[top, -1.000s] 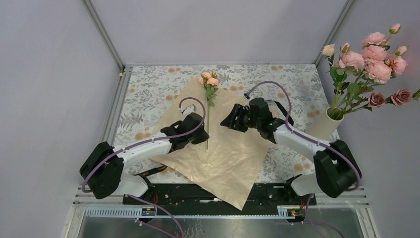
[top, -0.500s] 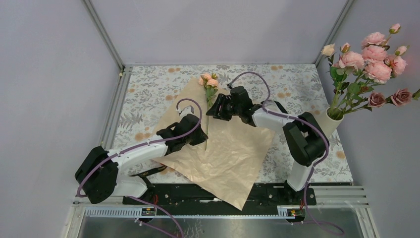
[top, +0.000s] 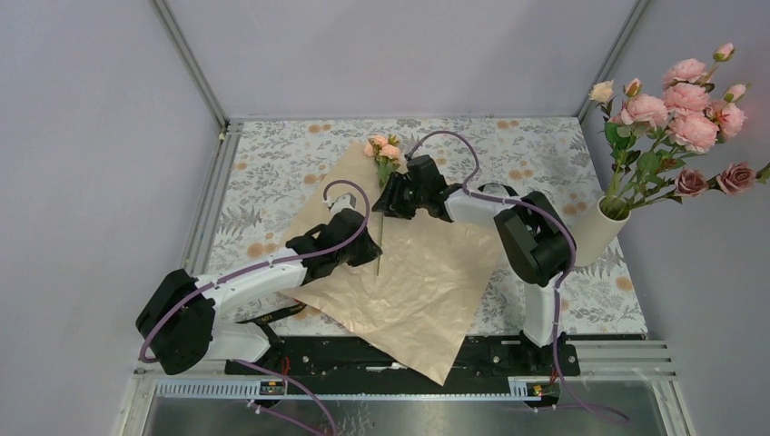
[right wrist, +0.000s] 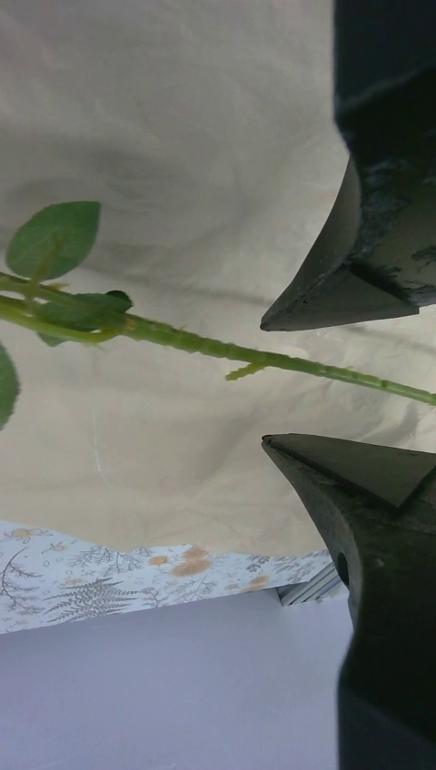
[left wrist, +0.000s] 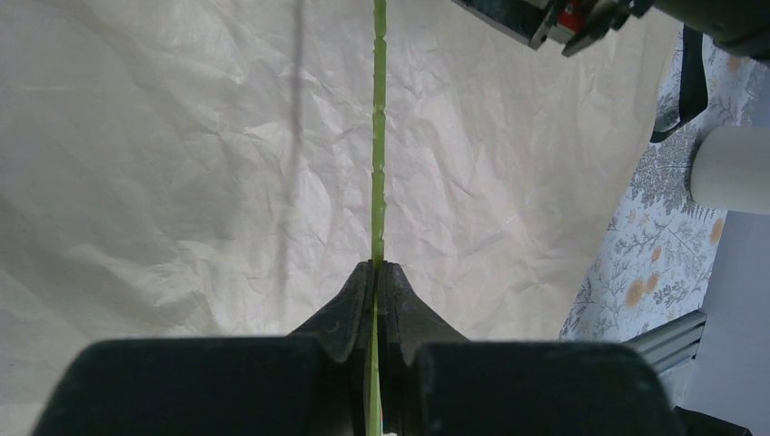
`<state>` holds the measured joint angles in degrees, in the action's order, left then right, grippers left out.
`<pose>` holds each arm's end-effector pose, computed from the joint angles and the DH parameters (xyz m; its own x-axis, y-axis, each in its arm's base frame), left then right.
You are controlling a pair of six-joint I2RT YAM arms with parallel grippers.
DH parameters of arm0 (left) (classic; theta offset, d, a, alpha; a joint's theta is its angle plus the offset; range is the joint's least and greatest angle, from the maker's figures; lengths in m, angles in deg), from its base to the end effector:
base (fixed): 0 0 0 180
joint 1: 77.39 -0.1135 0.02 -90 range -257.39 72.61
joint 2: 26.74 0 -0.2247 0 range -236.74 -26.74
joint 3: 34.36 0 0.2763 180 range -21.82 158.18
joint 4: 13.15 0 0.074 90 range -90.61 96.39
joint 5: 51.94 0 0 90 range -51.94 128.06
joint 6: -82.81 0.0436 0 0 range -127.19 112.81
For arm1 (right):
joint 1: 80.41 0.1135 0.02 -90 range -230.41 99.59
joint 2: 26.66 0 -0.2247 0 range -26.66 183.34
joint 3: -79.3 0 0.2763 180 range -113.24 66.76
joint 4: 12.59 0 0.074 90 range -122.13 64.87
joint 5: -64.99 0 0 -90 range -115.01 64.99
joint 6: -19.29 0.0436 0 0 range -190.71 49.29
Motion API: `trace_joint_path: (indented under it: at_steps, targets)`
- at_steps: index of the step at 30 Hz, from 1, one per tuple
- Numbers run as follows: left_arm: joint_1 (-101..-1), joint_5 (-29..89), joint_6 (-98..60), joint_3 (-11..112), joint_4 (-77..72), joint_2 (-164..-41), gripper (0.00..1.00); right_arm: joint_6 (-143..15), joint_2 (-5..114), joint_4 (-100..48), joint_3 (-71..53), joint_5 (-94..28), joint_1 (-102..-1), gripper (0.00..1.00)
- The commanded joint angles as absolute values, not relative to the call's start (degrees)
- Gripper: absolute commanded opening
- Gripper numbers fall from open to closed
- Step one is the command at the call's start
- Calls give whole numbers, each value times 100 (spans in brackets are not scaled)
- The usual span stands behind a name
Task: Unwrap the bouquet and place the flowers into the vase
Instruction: Pick up the fake flower from the wrapping paper.
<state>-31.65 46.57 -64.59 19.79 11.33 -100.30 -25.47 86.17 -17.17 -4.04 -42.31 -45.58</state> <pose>0.2150 -0.2114 0.1560 -0.7947 -0.3783 -0.4747 -0.0661 0.8313 -0.5519 0.3566 0.2639 0.1198 -0.8546 0.2313 -0.4650 -0.1998 0.6800 0.7055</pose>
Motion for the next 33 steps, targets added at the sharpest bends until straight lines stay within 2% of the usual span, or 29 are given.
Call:
trace_joint_path:
  at_steps: [1, 10, 14, 20, 25, 29, 33]
  targets:
    - [-3195, 4544, -6397, 2002, 1001, -9833, 0, -2543, 8850, -1792, -916, -4016, -4511, 52]
    - [-3195, 4528, -6433, 1907, 1024, -9769, 0, -2549, 9094, -1977, -1246, -3711, -4521, 44]
    - [-3195, 4501, -6432, 1886, 1027, -9767, 0, -2478, 9140, -2021, -1278, -3573, -4520, 32]
    - [-3195, 4510, -6422, 1823, 1025, -9706, 0, -2343, 9141, -1925, -1310, -3564, -4517, 24]
    - [-3196, 4500, -6406, 1770, 1026, -9666, 0, -2342, 9045, -1912, -1295, -3551, -4521, 14]
    - [-3199, 4498, -6389, 1740, 1018, -9628, 0, -2262, 8867, -1744, -1109, -3597, -4519, 1]
    - [-3195, 4500, -6351, 1743, 1030, -9593, 0, -2189, 8621, -1512, -880, -3652, -4517, 0]
